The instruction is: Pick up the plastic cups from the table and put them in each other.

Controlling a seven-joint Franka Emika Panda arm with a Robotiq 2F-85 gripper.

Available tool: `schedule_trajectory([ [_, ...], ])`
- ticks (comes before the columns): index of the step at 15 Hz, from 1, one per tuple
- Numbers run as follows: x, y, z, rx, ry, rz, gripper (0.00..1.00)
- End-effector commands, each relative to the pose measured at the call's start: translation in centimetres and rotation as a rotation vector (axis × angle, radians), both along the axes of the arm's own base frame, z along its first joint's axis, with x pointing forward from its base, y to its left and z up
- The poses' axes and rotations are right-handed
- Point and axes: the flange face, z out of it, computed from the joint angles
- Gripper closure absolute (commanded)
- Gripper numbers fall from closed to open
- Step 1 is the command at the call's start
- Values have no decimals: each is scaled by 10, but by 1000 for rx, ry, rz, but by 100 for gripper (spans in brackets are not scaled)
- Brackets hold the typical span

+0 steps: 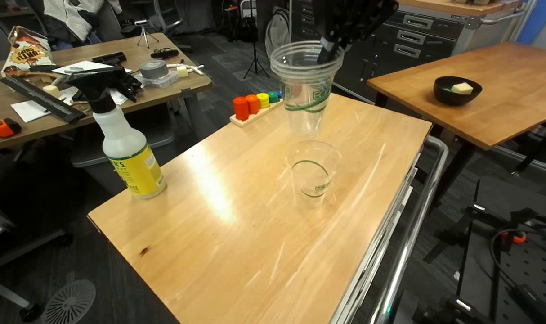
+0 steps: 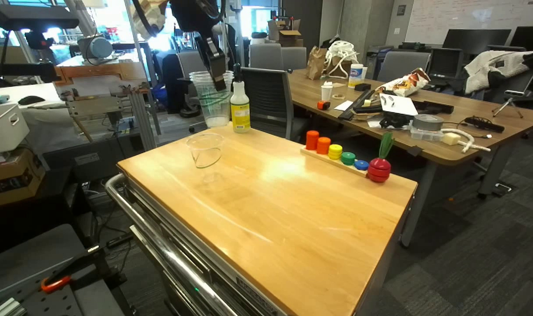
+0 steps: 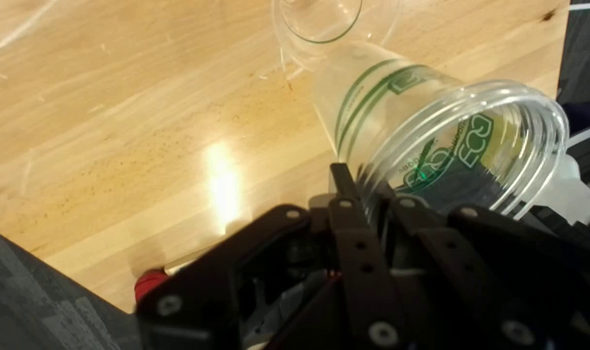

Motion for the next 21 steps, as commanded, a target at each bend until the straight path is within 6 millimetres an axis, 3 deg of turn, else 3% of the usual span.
schedule_trajectory([
  [1,4,-1,-16,41,31,54,98],
  [10,-4,7,-44,67,72,175,98],
  [16,-10,0,-68,53,92,208,98],
  [21,-8,-6,-77,70,47,220,98],
])
